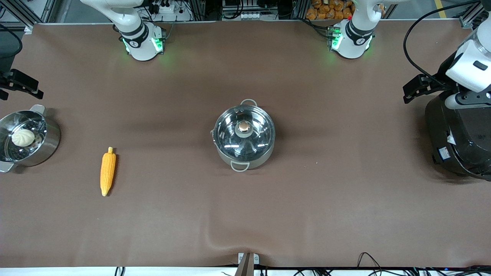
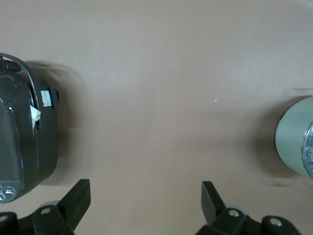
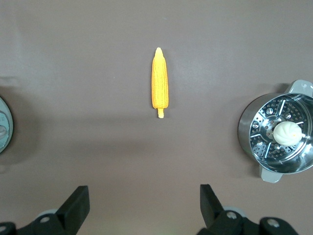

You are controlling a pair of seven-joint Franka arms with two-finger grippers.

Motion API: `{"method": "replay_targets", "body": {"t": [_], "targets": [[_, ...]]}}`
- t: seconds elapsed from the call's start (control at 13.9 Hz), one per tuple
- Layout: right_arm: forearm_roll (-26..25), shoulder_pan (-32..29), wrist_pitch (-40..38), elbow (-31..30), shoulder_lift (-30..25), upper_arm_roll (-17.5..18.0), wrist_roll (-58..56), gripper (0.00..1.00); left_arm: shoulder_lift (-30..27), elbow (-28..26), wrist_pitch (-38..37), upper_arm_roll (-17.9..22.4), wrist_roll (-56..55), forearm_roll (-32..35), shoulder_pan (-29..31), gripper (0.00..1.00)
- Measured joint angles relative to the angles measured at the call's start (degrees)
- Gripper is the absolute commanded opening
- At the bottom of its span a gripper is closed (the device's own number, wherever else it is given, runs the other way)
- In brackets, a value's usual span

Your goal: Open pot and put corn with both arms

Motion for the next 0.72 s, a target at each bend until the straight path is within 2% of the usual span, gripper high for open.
{"method": "replay_targets", "body": {"t": [0.72], "targets": [[0.00, 0.00, 0.01, 0.00, 0.07, 0.00, -0.02, 1.00, 0.61, 0.77, -1.96, -0.11, 0.00, 1.23, -0.03, 1.00]]}}
